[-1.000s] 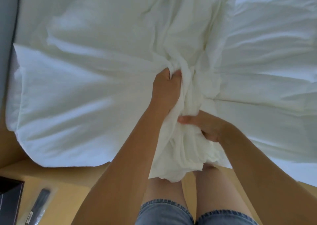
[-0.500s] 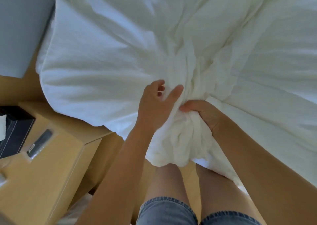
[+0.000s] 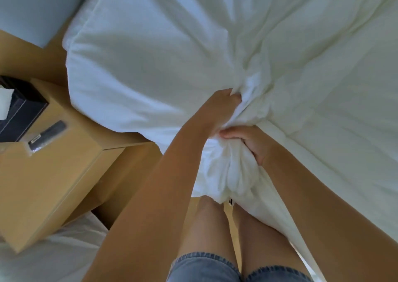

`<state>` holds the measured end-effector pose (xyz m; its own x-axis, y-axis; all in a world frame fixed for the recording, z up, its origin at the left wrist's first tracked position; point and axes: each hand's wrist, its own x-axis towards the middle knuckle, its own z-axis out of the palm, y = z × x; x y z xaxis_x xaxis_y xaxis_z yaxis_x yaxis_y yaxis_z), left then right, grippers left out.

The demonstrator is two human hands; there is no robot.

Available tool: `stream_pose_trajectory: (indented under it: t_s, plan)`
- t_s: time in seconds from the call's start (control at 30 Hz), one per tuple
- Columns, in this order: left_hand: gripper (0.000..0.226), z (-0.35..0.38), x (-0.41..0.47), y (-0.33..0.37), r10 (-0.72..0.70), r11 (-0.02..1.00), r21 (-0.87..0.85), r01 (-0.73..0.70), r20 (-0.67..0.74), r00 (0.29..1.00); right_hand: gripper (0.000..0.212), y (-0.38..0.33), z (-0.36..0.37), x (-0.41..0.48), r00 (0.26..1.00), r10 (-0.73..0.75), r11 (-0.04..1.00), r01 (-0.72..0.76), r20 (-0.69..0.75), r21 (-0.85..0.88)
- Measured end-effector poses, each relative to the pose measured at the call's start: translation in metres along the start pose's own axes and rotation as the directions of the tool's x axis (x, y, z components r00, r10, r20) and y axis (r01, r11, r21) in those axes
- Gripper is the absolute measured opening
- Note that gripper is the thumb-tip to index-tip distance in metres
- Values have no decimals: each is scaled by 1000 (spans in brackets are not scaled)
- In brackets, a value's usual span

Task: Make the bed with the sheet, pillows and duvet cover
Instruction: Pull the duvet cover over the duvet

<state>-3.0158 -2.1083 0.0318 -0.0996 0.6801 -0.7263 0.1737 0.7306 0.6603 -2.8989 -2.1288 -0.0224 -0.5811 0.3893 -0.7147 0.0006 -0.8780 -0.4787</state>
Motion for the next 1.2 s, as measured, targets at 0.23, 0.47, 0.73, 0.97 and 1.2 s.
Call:
stream_pose_trajectory:
  t_s: [0.23, 0.47, 0.73, 0.97, 1.2]
  plan:
    - [43, -31, -33, -109, -578, 703, -681, 205, -380, 722, 28, 4, 7, 4, 980, 67, 994, -51, -187, 92]
    - [22, -54, 22, -72, -585, 520, -837, 173, -201, 786, 45, 2, 13, 12, 966, 58, 996, -39, -250, 82]
    - [25, -79, 45, -30, -476, 678, -734, 35, -402, 782, 30, -20, 35, 13, 961, 52, 998, -42, -273, 40]
    - [30, -107, 55, -17, -501, 596, -803, 22, -351, 791, 41, 53, -56, -153, 883, 81, 866, 168, -462, 472]
    - [18, -28, 28, -59, -562, 603, -798, 9, -417, 714, 20, 87, -122, -193, 712, 58, 949, 179, -699, 261]
